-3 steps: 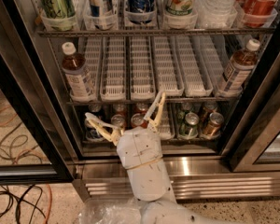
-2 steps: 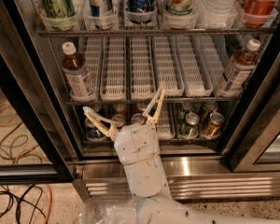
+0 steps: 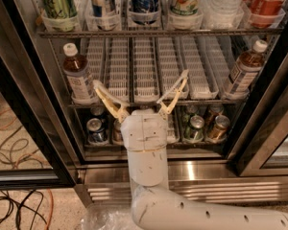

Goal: Pick pepsi can from top shelf of fridge

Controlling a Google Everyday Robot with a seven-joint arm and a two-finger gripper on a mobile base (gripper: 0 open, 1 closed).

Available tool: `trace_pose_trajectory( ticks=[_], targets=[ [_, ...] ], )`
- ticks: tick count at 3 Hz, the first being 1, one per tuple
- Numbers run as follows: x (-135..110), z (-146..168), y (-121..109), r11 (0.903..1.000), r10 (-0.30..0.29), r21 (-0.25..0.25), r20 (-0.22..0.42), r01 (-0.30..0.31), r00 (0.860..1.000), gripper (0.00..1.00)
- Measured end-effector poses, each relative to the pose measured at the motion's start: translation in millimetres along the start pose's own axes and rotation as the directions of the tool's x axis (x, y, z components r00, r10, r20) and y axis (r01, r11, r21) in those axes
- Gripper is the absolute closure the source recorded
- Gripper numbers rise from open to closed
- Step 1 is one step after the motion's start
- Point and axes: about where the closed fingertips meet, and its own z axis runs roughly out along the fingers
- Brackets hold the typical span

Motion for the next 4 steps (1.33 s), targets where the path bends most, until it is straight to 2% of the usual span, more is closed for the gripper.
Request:
trace_pose_trajectory(
  ticks=[1, 2, 3, 4],
  targets=[
    [-3.2, 0.9, -2.5, 0.9999, -0.005, 0.01, 0.013, 0.005, 1.0, 0.0],
    [-4.1, 6.2, 1.4, 0.9996, 0.017, 0.022, 0.017, -0.017, 1.0, 0.0],
    [-5.4, 27.9, 8.5, 0.998, 0.053, 0.034, 0.03, -0.054, 0.998, 0.0],
    [-4.7, 45.2, 3.8, 0.9951, 0.068, 0.07, 0.03, -0.07, 0.997, 0.0]
  ],
)
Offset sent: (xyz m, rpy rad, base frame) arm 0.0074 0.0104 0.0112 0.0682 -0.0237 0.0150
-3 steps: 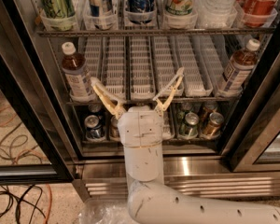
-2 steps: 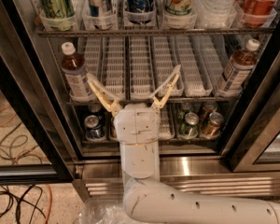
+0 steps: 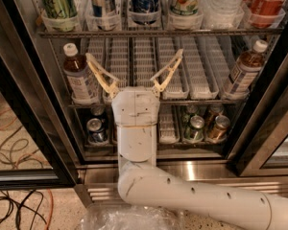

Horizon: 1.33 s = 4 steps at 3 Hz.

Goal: Pick pepsi can from top shelf of fridge

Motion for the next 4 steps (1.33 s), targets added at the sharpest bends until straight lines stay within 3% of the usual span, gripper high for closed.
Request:
trace_pose_trajectory(
  ticks=[2, 4],
  targets=[
    [2.9, 28.4, -32.2, 0.9952, -0.05, 0.085, 0.016, 0.049, 0.999, 0.0],
    [-1.3, 25.2, -35.4, 0.9957, -0.057, 0.073, -0.004, 0.058, 0.998, 0.0]
  ],
)
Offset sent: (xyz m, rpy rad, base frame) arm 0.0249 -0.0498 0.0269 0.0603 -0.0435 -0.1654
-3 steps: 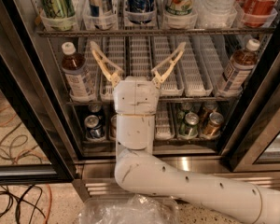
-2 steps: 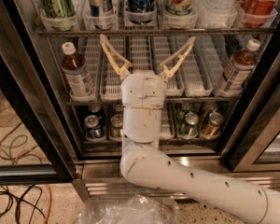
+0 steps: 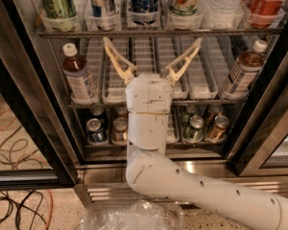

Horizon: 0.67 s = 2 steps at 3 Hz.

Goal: Pick pepsi can from top shelf of fridge

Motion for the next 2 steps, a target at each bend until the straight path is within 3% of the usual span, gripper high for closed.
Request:
trace_pose_trajectory(
  ticks=[1, 2],
  targets=[
    [-9.1, -7.9, -8.5, 0.9994, -0.01, -0.035, -0.057, 0.008, 0.998, 0.0],
    [-12.1, -13.3, -1.2, 0.9947, -0.002, -0.103, -0.074, -0.005, 0.997, 0.0]
  ],
)
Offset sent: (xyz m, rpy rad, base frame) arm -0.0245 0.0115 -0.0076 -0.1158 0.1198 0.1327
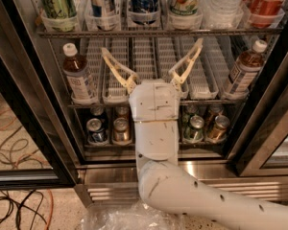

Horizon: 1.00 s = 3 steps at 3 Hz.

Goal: Pick pepsi can from top shelf of fridge

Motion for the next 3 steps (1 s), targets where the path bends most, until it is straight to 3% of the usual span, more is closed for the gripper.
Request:
trace_pose_trajectory(
  ticks=[2, 3],
  targets=[
    [-7.2, 26.0, 0.3, 0.9996, 0.021, 0.015, 0.061, -0.022, 0.998, 0.0],
    [-4.5, 46.8, 22.3, 0.9991, 0.035, -0.028, 0.1, -0.032, 0.994, 0.0]
  ],
)
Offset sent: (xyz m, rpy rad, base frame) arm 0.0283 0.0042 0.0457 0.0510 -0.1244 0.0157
